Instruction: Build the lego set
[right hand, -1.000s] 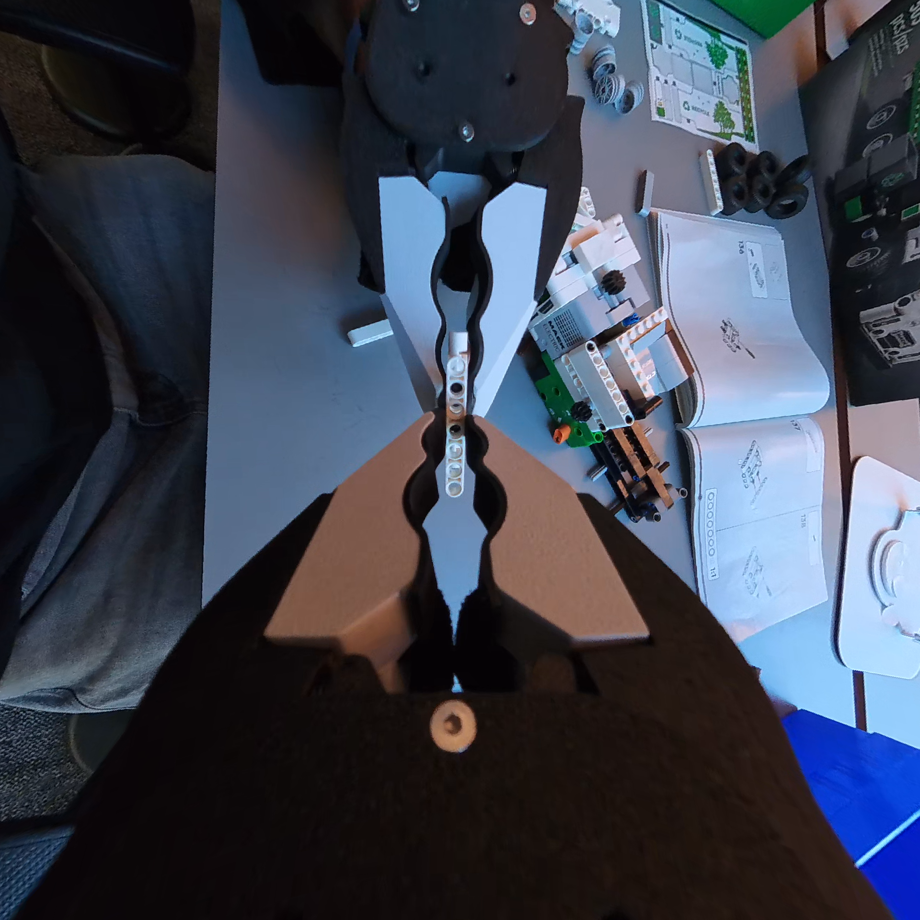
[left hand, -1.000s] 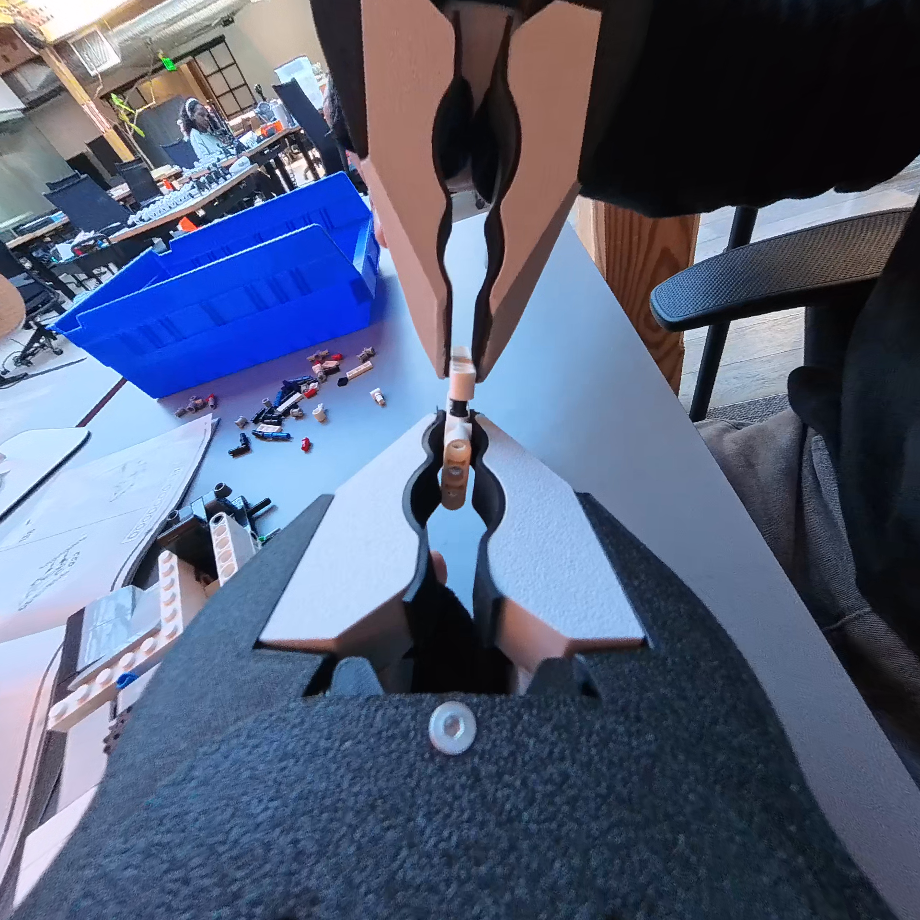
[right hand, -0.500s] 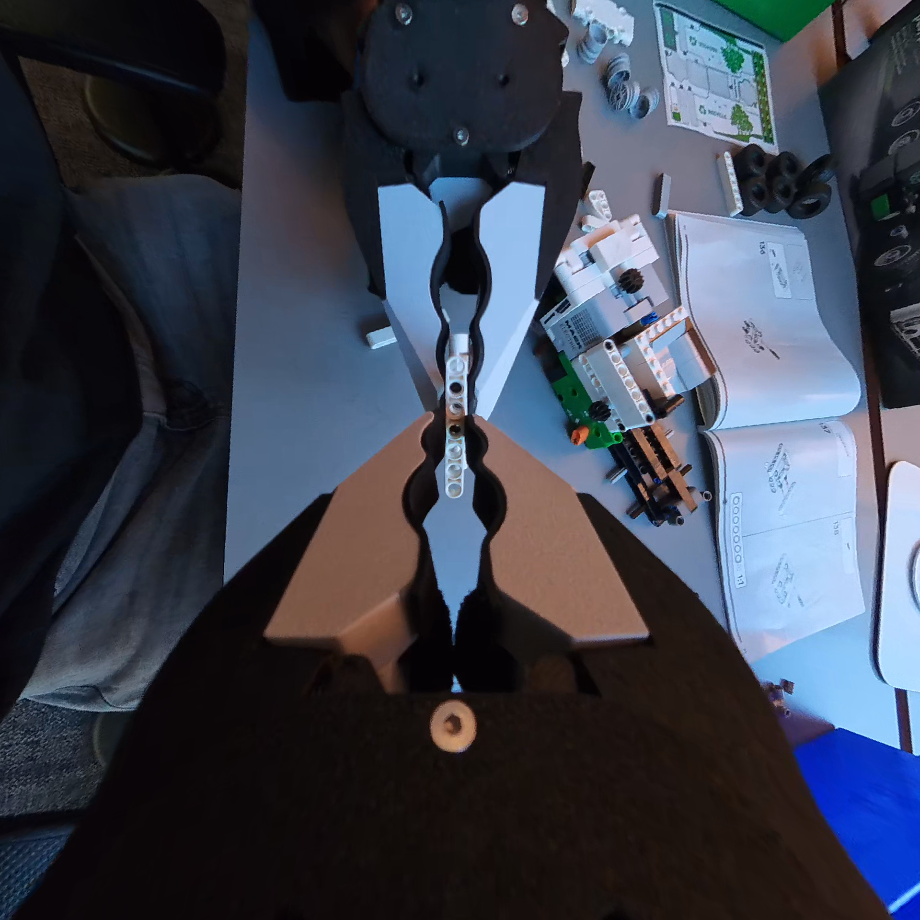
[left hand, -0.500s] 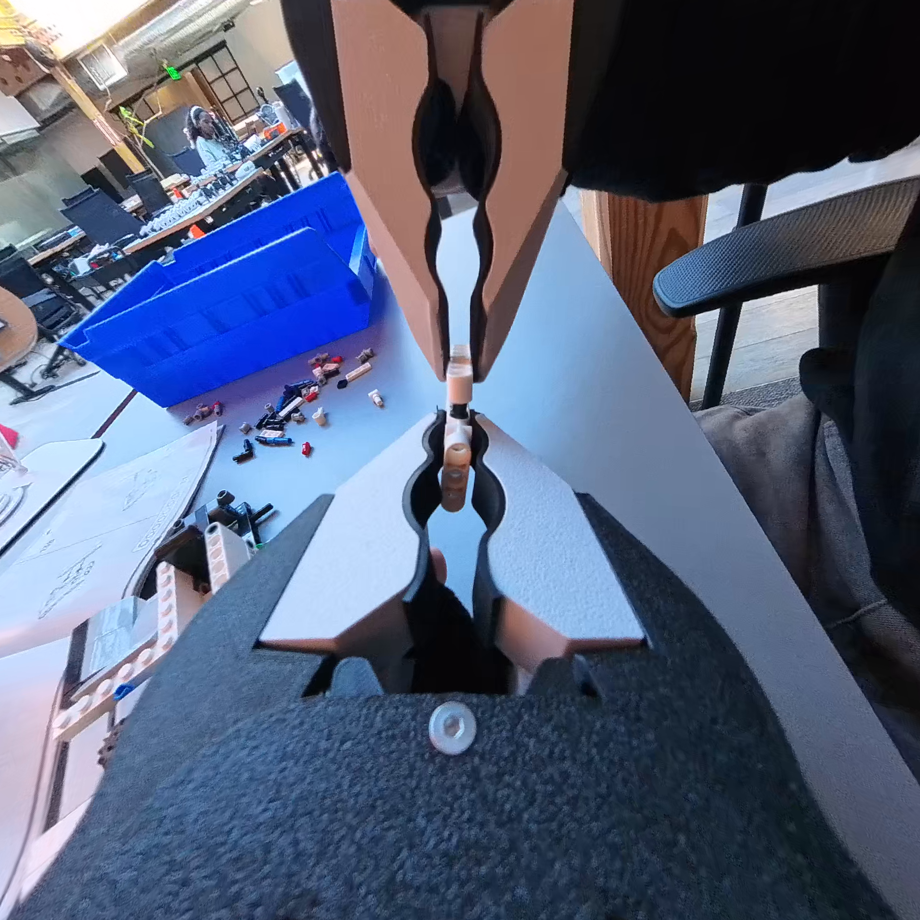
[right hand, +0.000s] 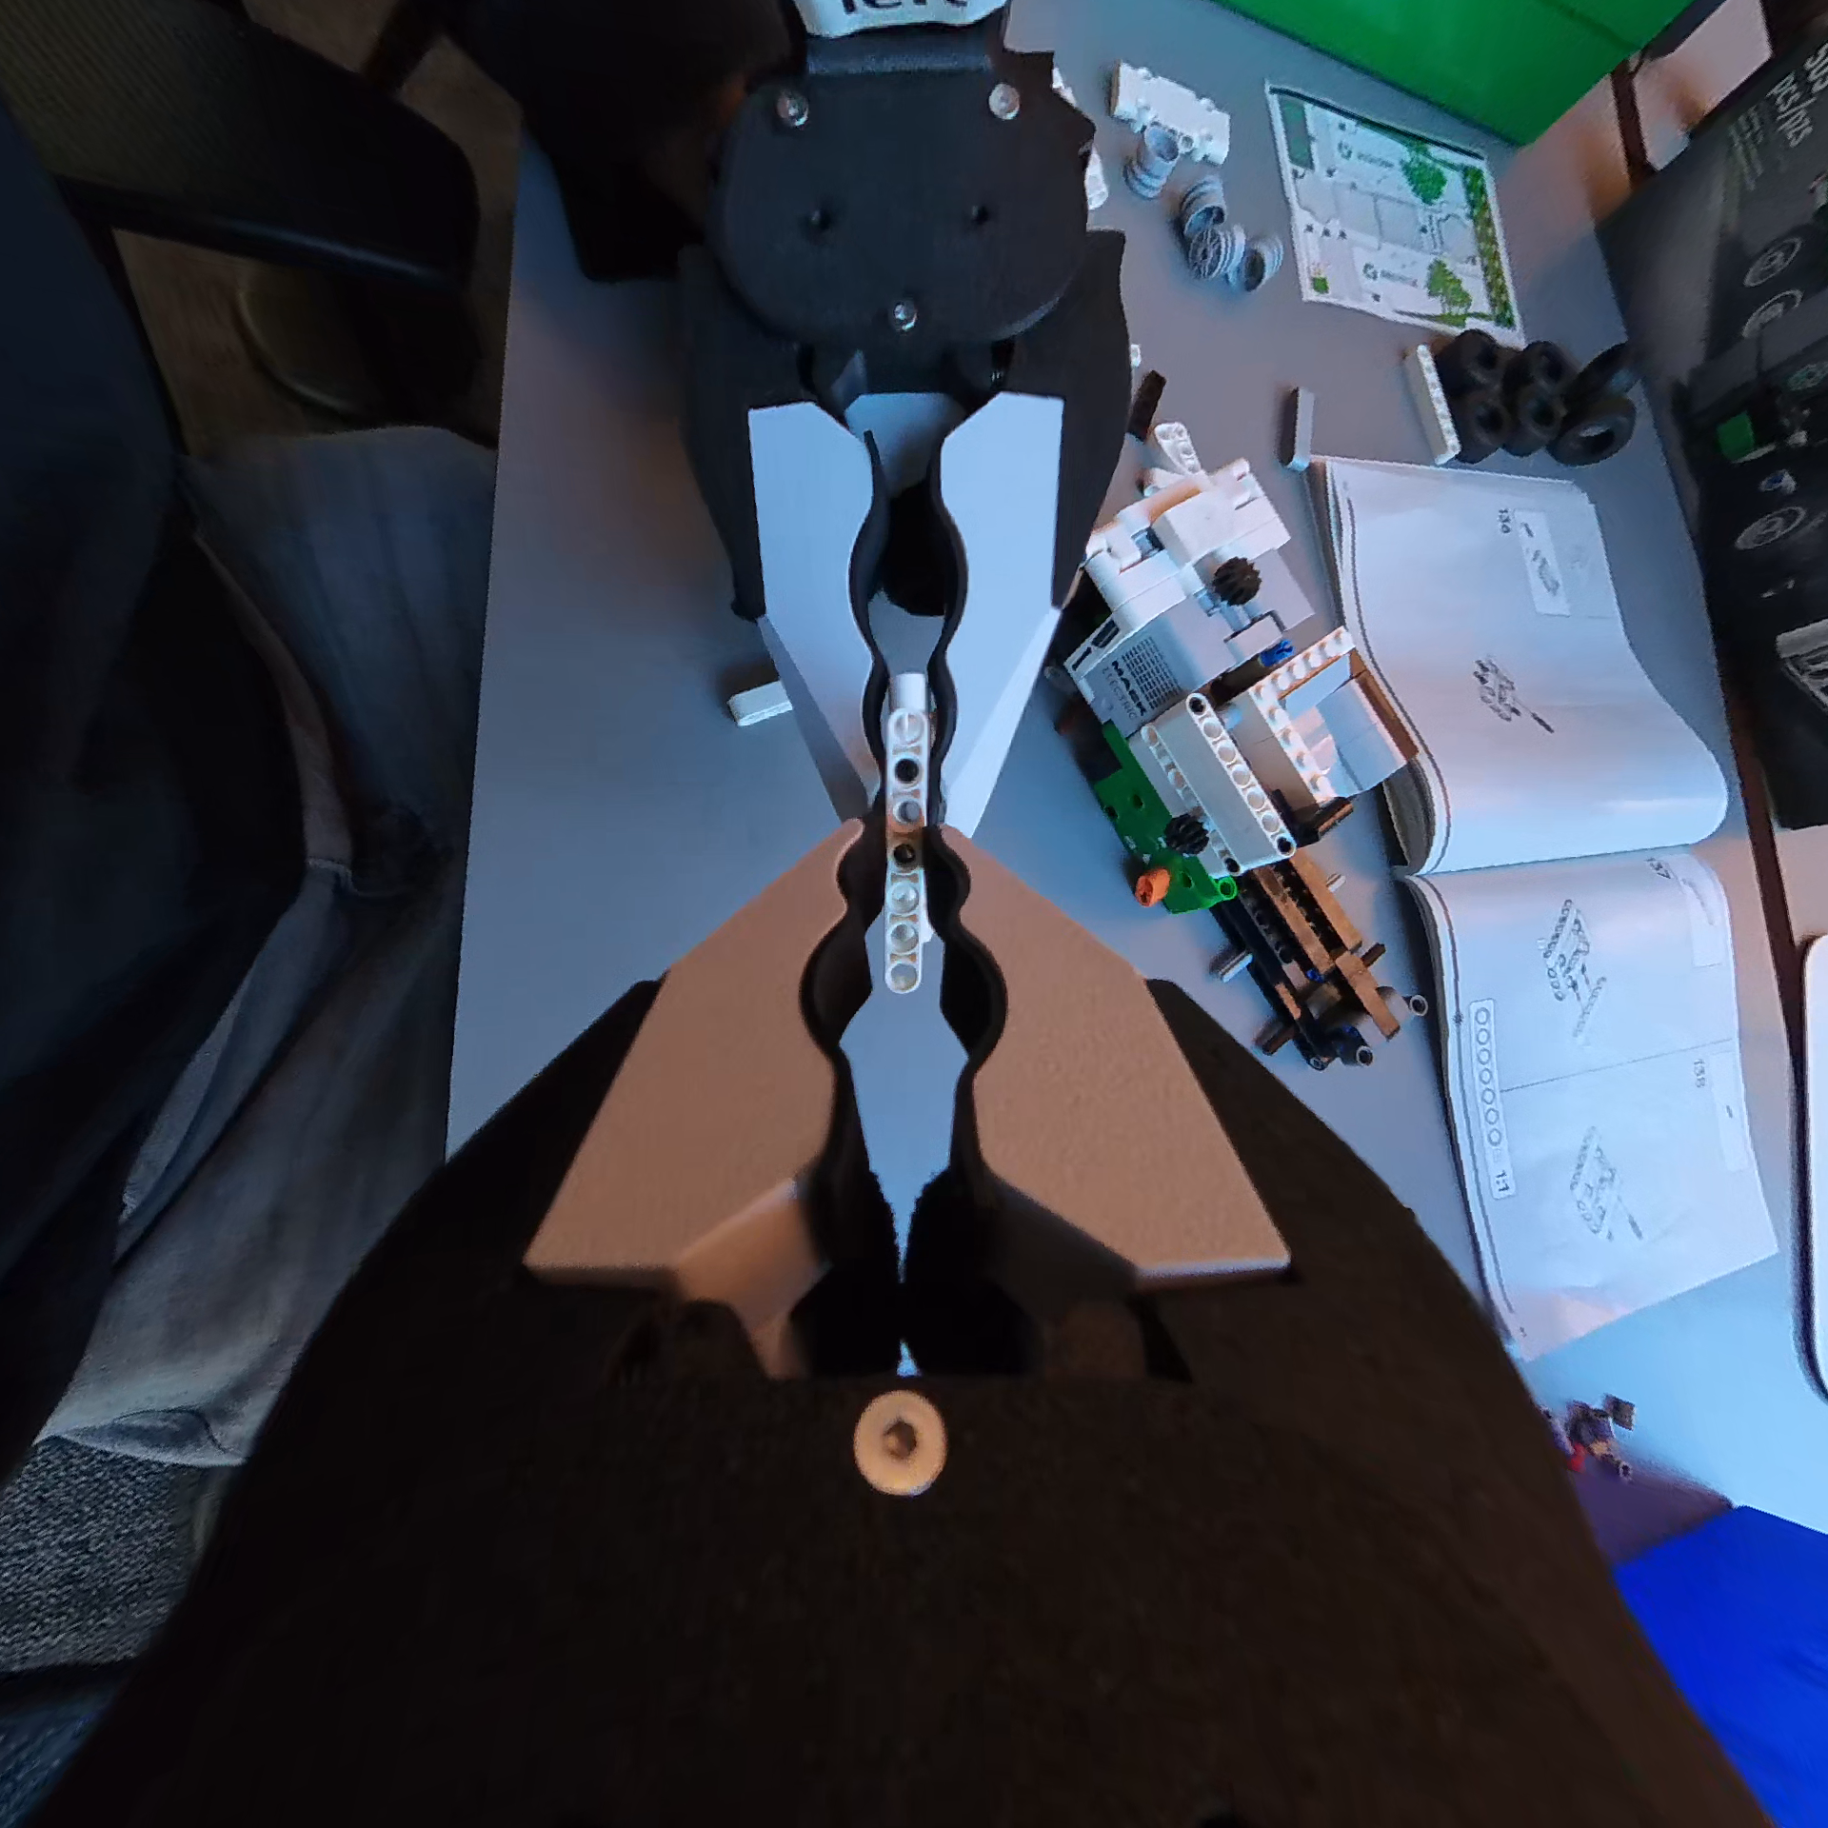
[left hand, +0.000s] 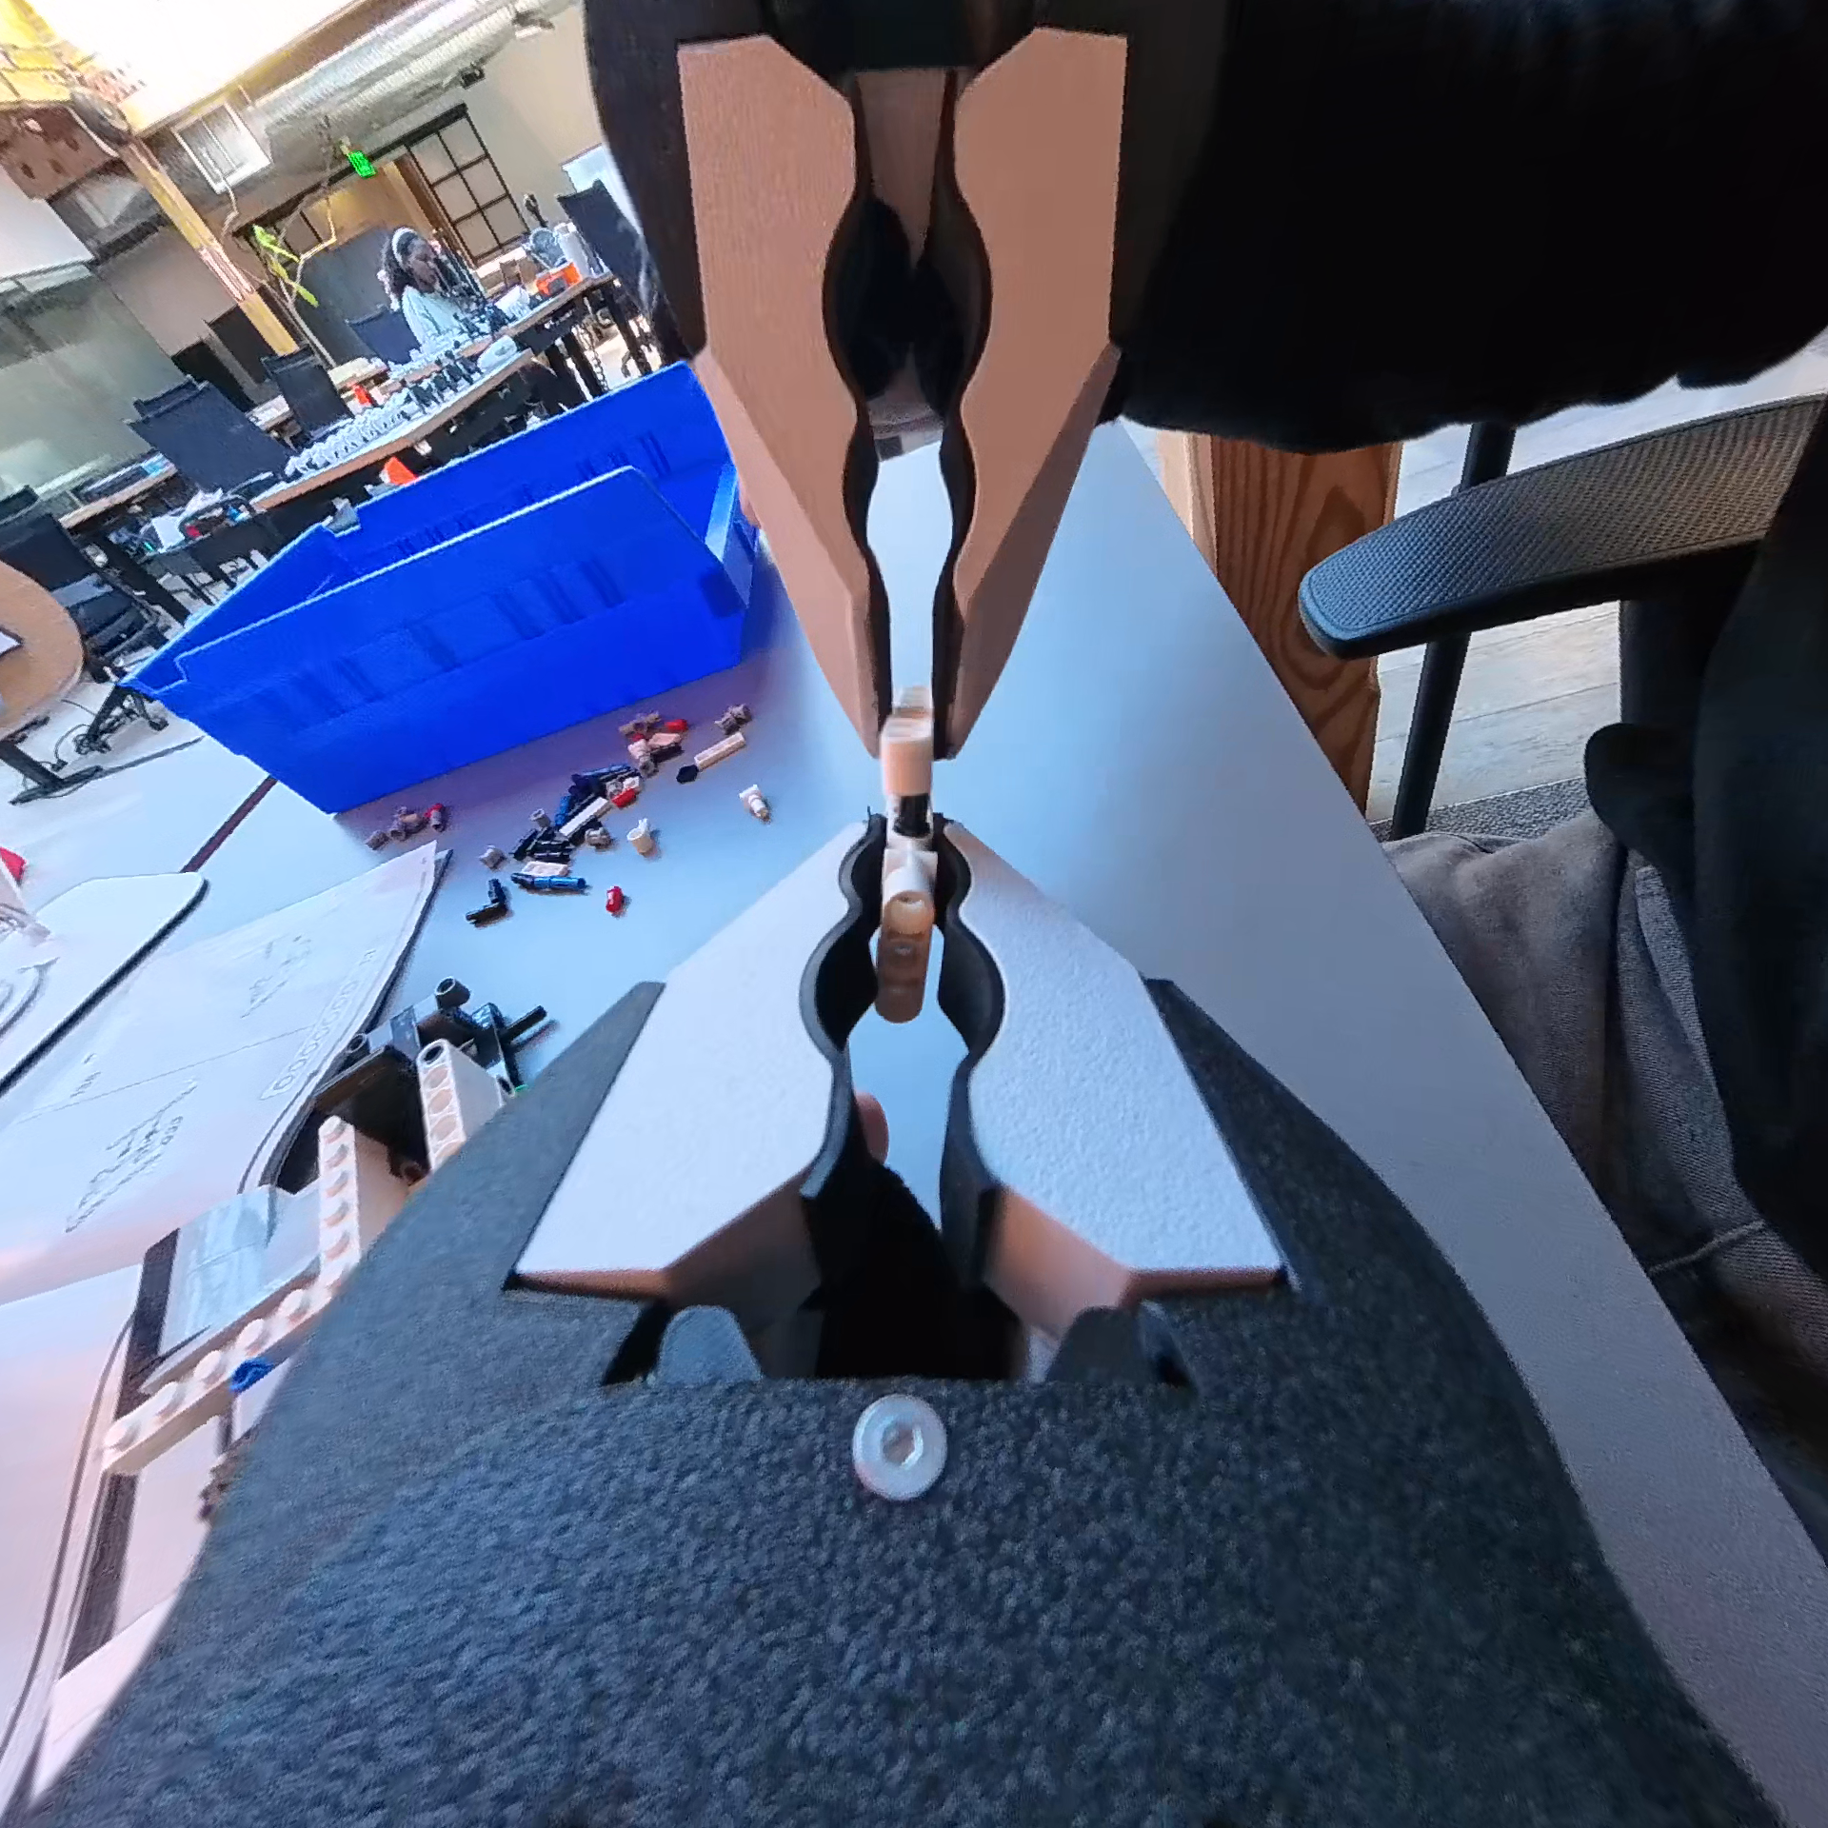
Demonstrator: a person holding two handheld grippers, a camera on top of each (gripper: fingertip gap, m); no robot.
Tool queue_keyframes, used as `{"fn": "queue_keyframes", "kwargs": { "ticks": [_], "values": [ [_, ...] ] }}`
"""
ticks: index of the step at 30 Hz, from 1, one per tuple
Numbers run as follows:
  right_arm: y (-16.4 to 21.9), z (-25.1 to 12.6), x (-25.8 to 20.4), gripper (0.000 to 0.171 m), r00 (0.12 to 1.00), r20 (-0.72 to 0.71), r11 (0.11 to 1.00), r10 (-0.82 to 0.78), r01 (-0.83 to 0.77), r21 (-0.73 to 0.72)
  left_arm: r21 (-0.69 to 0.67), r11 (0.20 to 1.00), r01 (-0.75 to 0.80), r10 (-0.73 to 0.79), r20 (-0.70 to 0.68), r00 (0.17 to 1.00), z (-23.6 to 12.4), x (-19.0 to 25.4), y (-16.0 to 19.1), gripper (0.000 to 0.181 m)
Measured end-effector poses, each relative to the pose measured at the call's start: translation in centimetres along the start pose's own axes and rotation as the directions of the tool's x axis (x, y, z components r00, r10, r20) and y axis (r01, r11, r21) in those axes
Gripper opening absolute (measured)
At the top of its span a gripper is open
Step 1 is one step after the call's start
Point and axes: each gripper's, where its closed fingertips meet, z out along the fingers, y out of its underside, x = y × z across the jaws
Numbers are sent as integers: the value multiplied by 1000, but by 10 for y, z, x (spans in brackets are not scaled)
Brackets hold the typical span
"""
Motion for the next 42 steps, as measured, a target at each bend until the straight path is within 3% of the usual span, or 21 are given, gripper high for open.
{"fn": "queue_keyframes", "kwargs": {
  "ticks": [13, 42],
  "values": [
    [0, 1, 3, 6, 999, -35, 996, -38, 34, -88, 1, 1000, 9, -9, 8, 1000, -1, -4, 1, 5],
    [-6, 6, 3, 7, 998, -18, 992, -57, 54, -112, -14, 1000, 11, -11, 3, 1000, -1, -4, 3, 4]
  ]
}}
